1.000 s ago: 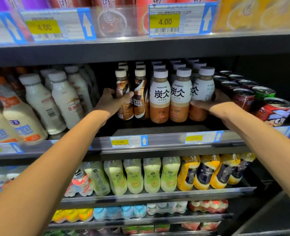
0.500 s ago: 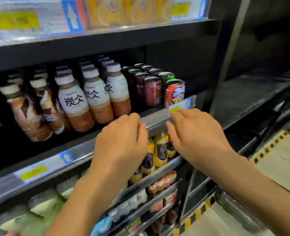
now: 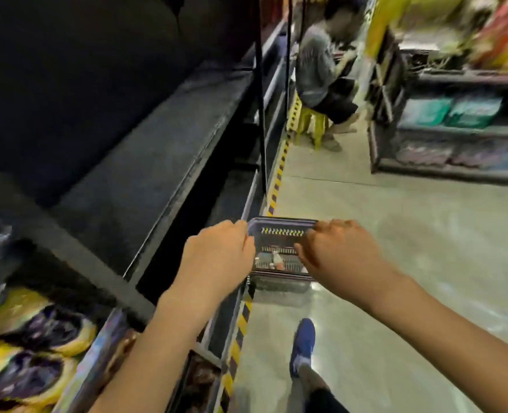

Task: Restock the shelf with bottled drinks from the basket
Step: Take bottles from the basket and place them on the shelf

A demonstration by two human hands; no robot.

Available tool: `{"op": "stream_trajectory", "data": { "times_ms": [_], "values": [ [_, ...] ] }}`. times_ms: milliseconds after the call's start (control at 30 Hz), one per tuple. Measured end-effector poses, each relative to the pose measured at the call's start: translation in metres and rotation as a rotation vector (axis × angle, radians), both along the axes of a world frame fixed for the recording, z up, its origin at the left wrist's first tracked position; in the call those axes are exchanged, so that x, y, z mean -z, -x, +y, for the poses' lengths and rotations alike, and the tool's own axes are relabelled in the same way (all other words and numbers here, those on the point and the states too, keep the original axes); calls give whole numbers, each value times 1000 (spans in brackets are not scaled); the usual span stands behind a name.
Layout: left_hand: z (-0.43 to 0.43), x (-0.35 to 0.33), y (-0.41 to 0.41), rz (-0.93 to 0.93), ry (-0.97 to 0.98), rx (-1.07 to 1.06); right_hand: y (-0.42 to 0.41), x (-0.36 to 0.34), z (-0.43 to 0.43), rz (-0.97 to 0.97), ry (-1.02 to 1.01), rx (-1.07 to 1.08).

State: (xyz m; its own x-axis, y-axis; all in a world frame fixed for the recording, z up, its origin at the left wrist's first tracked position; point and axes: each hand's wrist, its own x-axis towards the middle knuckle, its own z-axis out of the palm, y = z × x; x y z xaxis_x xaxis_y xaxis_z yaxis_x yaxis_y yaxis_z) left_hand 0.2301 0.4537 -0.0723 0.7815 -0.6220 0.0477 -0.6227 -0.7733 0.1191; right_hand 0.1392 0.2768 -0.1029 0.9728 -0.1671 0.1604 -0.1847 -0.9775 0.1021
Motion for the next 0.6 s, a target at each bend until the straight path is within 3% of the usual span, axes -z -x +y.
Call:
{"op": "stream_trajectory", "data": {
  "times_ms": [167, 367, 600],
  "values": [
    [-116, 70, -79, 105, -214, 115, -59, 43, -93, 187, -77, 147],
    [-225, 148, -173, 247, -291, 161, -156, 108, -194, 359, -211, 221],
    [-293, 257, -265, 494, -446, 153, -245, 204, -263, 627, -239, 190]
  ]
}}
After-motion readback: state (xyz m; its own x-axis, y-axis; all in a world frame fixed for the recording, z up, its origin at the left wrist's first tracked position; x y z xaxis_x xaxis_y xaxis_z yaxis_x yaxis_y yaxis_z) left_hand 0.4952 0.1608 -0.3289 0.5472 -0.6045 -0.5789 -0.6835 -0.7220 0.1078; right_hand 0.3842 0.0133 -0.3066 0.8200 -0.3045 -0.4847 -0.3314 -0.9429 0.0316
